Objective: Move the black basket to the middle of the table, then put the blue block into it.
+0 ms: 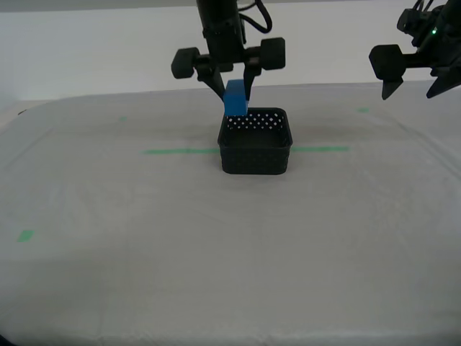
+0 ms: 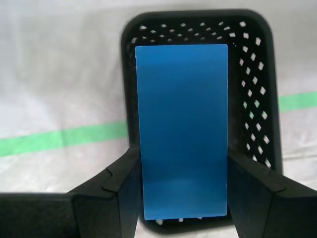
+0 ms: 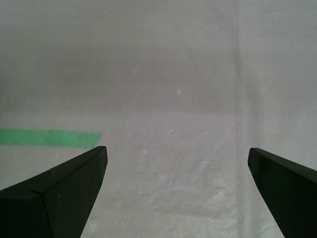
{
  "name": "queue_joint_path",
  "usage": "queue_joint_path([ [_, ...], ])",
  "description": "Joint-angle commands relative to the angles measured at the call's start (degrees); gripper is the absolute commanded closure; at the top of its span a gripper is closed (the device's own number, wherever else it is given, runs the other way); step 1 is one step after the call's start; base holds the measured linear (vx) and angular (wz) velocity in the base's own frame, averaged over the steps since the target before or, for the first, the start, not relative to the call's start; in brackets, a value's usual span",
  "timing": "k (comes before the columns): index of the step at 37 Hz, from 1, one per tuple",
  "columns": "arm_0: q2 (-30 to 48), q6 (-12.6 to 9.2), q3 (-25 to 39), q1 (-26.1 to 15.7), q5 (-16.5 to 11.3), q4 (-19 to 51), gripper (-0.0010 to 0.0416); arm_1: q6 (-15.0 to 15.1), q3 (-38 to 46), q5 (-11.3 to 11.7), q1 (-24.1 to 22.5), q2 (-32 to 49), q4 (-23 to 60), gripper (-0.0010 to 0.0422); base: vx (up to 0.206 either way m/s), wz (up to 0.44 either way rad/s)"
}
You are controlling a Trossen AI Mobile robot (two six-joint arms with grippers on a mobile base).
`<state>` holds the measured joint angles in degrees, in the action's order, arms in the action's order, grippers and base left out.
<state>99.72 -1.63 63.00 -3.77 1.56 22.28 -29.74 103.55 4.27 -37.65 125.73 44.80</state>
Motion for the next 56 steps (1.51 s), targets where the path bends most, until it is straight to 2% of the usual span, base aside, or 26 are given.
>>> queue_joint_path([
  [1,0.0,0.1,0.0,0.0,0.0,0.0,0.0007,0.4,1.9,-0.9,-0.1,2.7,0.0,0.0412,0.000,0.000],
  [14,0.0,0.1,0.0,0.0,0.0,0.0,0.0007,-0.5,5.8,-0.8,-0.5,9.1,-0.8,0.0412,0.000,0.000],
  [19,0.0,0.1,0.0,0.0,0.0,0.0,0.0007,-3.2,5.8,0.6,-0.9,8.9,-1.2,0.0411,0.000,0.000],
  [22,0.0,0.1,0.0,0.0,0.0,0.0,0.0007,-4.0,5.8,0.7,-0.9,8.9,-2.1,0.0399,0.000,0.000],
  [28,0.0,0.1,0.0,0.0,0.0,0.0,0.0007,-3.9,5.8,0.7,-1.2,9.0,-2.5,0.0342,0.000,0.000],
  [41,0.0,0.1,0.0,0.0,0.0,0.0,0.0007,-2.9,5.8,0.9,-1.2,9.0,-2.6,0.0180,0.000,0.000],
  [52,0.0,0.1,0.0,0.0,0.0,0.0,0.0007,-1.3,5.8,0.9,-1.2,9.0,-0.5,0.0007,0.000,0.000],
  [53,0.0,0.1,0.0,0.0,0.0,0.0,0.0007,-0.8,5.8,0.9,-1.2,9.0,-0.5,-0.0001,0.000,0.000],
  [56,0.0,0.1,0.0,0.0,0.0,0.0,0.0007,-1.1,5.8,0.9,-1.2,9.0,-0.5,0.0024,0.000,0.000],
])
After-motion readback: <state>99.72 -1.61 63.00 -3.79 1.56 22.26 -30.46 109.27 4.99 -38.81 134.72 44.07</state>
